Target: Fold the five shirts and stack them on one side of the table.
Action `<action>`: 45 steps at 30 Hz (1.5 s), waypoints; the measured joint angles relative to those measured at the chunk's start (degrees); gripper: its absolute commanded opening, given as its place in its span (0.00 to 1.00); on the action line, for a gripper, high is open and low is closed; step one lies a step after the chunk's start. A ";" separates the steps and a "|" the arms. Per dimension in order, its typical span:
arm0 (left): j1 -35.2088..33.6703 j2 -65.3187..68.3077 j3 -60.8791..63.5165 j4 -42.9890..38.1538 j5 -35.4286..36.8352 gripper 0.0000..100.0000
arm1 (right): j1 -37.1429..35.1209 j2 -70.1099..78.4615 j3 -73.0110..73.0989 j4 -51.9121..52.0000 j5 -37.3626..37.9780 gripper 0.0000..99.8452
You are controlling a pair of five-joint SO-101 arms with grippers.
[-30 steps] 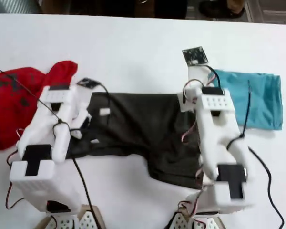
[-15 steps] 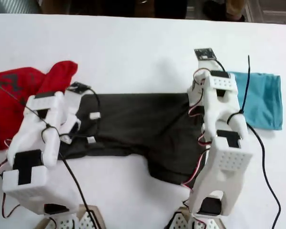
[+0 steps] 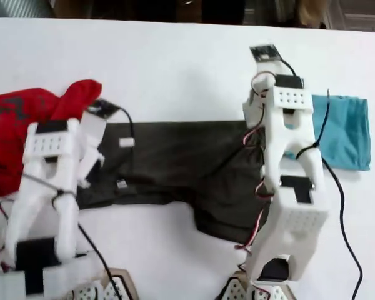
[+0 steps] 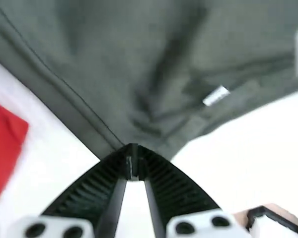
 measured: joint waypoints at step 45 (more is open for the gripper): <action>-4.31 -7.21 -1.93 3.34 -4.84 0.03 | -9.05 -54.15 66.73 3.43 27.96 0.21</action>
